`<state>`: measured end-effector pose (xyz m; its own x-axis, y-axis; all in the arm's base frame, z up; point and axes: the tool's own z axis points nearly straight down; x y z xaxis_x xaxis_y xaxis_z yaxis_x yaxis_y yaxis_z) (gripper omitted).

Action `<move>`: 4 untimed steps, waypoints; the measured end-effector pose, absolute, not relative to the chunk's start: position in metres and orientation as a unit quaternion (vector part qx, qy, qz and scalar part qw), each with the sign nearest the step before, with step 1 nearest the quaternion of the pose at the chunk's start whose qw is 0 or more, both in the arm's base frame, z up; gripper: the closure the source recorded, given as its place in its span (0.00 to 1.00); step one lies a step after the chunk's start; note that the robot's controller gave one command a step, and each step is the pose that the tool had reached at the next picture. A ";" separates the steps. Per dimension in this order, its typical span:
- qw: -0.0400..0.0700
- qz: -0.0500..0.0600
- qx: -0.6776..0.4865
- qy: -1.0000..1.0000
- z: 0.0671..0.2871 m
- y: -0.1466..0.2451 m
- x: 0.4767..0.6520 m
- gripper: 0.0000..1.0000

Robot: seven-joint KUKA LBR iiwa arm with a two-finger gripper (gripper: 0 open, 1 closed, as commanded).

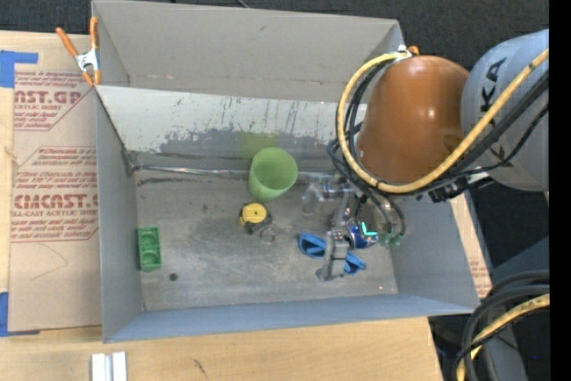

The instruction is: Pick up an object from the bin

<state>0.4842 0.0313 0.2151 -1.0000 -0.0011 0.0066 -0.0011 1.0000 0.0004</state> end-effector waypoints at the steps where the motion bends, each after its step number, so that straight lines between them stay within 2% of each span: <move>1: 0.003 0.000 -0.069 -0.998 0.065 -0.070 0.522 0.00; 2: -0.001 0.000 -0.054 -0.999 0.070 -0.113 0.548 0.00; 4: -0.001 0.000 -0.053 -0.999 0.069 -0.111 0.548 0.00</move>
Offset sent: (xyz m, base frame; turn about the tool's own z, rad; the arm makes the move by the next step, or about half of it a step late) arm 0.0399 -0.0996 -0.1451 0.1354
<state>0.5482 -0.1111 0.0689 -0.9943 0.1068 -0.0028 0.1068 0.9943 0.0006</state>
